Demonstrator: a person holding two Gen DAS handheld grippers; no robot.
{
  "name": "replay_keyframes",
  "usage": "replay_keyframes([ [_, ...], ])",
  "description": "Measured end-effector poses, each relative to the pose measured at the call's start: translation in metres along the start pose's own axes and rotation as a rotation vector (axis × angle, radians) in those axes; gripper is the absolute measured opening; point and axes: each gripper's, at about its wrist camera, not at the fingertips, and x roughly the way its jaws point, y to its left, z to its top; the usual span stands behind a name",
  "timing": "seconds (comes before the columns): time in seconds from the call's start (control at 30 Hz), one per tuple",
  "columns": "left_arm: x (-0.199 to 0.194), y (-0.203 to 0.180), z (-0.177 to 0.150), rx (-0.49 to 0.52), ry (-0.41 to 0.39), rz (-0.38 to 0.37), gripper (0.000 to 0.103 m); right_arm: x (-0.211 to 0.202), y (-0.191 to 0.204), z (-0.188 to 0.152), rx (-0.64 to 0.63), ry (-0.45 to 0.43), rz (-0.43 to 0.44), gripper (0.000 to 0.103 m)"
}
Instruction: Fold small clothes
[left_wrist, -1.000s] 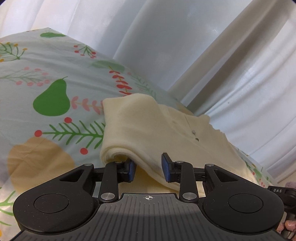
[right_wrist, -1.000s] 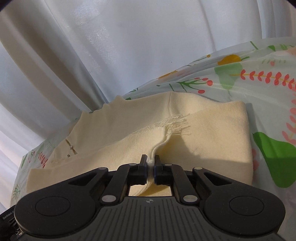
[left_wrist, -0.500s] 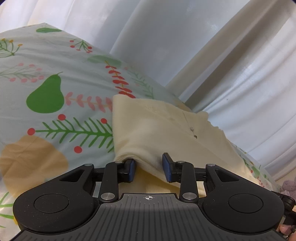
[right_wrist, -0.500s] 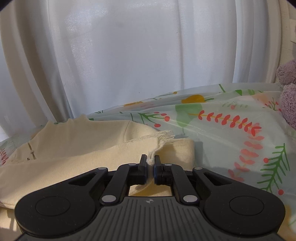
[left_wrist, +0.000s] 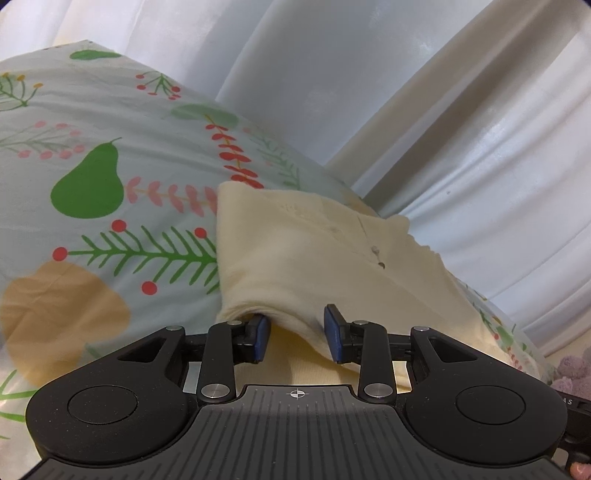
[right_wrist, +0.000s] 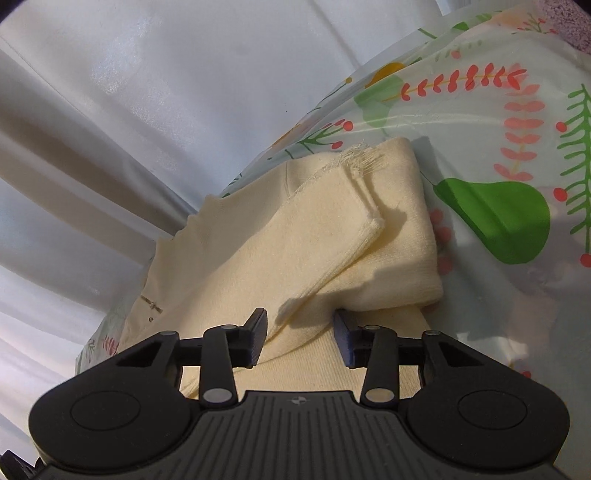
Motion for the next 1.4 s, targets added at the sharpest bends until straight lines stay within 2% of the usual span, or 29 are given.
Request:
replay_keyframes([
  [0.03, 0.001, 0.000, -0.001, 0.003, 0.002, 0.005, 0.034, 0.003, -0.001, 0.001, 0.011, 0.003, -0.009, 0.015],
  [0.13, 0.002, 0.003, -0.002, 0.013, 0.003, 0.019, 0.031, 0.010, -0.003, 0.011, -0.010, -0.015, -0.011, 0.013],
  [0.27, 0.003, 0.003, -0.002, 0.034, 0.009, 0.015, 0.031, 0.015, -0.001, 0.023, -0.074, -0.079, -0.058, 0.013],
  [0.37, 0.001, 0.002, -0.001, 0.046, 0.023, 0.020, 0.030, 0.016, -0.006, 0.027, -0.051, -0.056, -0.032, 0.014],
  [0.4, 0.000, 0.001, -0.001, 0.052, 0.030, 0.024, 0.030, 0.014, -0.005, 0.026, -0.069, -0.045, -0.029, 0.020],
  [0.5, -0.008, -0.003, 0.000, 0.111, 0.070, 0.036, 0.032, -0.004, -0.002, 0.018, -0.134, -0.029, -0.013, 0.025],
  [0.6, -0.027, -0.013, 0.002, 0.173, 0.088, 0.006, 0.032, -0.026, 0.003, 0.014, -0.203, -0.053, 0.013, 0.026],
  [0.63, -0.034, -0.017, 0.003, 0.184, 0.085, -0.015, 0.033, -0.032, 0.006, 0.015, -0.233, -0.069, 0.010, 0.026],
  [0.73, -0.042, -0.031, 0.010, 0.214, 0.045, -0.049, 0.051, -0.039, 0.021, 0.016, -0.333, -0.126, -0.007, 0.026],
  [0.83, -0.020, -0.045, 0.010, 0.271, 0.025, 0.004, 0.047, -0.019, 0.035, 0.022, -0.413, -0.138, -0.082, 0.022],
  [0.93, 0.013, -0.054, 0.005, 0.330, 0.066, 0.071, 0.042, 0.006, 0.043, 0.024, -0.470, -0.112, -0.121, 0.012],
  [0.97, 0.023, -0.055, 0.002, 0.348, 0.087, 0.109, 0.035, 0.015, 0.046, 0.023, -0.509, -0.101, -0.148, 0.012],
  [1.03, 0.034, -0.056, -0.001, 0.372, 0.103, 0.155, 0.032, 0.028, 0.048, 0.018, -0.586, -0.095, -0.208, 0.004],
  [1.1, 0.037, -0.055, -0.002, 0.379, 0.095, 0.158, 0.033, 0.031, 0.050, 0.015, -0.655, -0.122, -0.231, 0.003],
  [1.3, 0.038, -0.051, 0.000, 0.358, 0.105, 0.148, 0.034, 0.033, 0.048, 0.014, -0.696, -0.155, -0.253, 0.003],
  [1.4, 0.038, -0.052, 0.000, 0.362, 0.105, 0.149, 0.034, 0.036, 0.051, 0.003, -0.801, -0.182, -0.283, 0.003],
])
